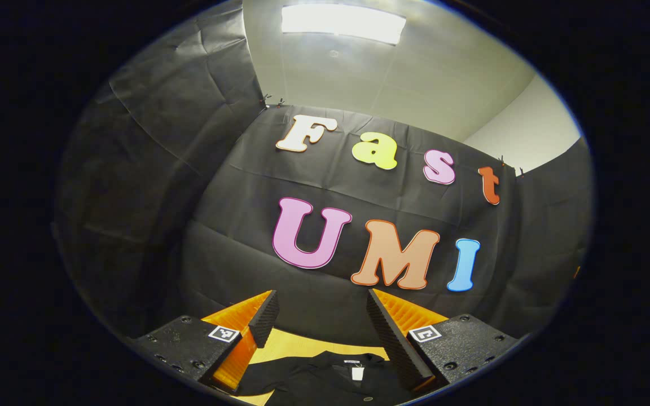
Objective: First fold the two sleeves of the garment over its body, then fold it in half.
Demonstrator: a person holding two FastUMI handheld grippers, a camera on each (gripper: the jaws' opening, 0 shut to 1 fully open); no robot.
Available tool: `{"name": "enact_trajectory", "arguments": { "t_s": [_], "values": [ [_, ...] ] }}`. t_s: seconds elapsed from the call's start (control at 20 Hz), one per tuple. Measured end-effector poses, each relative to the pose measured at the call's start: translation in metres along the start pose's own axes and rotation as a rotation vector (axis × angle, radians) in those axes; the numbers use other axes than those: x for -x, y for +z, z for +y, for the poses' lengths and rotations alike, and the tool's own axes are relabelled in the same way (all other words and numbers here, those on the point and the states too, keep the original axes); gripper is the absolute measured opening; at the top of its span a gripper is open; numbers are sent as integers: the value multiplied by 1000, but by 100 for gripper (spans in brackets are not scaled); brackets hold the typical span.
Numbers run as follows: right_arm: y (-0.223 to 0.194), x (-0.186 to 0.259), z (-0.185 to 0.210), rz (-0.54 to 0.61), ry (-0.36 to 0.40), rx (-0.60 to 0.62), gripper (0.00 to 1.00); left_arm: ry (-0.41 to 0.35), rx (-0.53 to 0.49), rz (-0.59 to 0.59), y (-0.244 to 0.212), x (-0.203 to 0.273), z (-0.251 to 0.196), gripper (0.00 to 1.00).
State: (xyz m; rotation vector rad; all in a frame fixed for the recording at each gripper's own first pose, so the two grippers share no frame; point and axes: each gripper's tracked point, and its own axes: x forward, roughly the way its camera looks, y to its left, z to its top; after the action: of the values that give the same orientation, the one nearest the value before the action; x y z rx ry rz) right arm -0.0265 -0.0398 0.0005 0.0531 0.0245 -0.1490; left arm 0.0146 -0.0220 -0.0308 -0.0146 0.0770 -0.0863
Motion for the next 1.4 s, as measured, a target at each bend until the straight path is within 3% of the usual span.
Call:
{"name": "enact_trajectory", "arguments": {
  "t_s": [0.7,1.2,1.4],
  "values": [
    [3,-13,-3,-30,16,18,99,73,-63,-59,21,16,17,92],
    [-6,-34,11,-27,108,-4,98,100,-165,-82,44,49,17,93],
    [-16,-41,13,2,131,-6,99,131,-154,-72,42,60,23,92]
  ]
}}
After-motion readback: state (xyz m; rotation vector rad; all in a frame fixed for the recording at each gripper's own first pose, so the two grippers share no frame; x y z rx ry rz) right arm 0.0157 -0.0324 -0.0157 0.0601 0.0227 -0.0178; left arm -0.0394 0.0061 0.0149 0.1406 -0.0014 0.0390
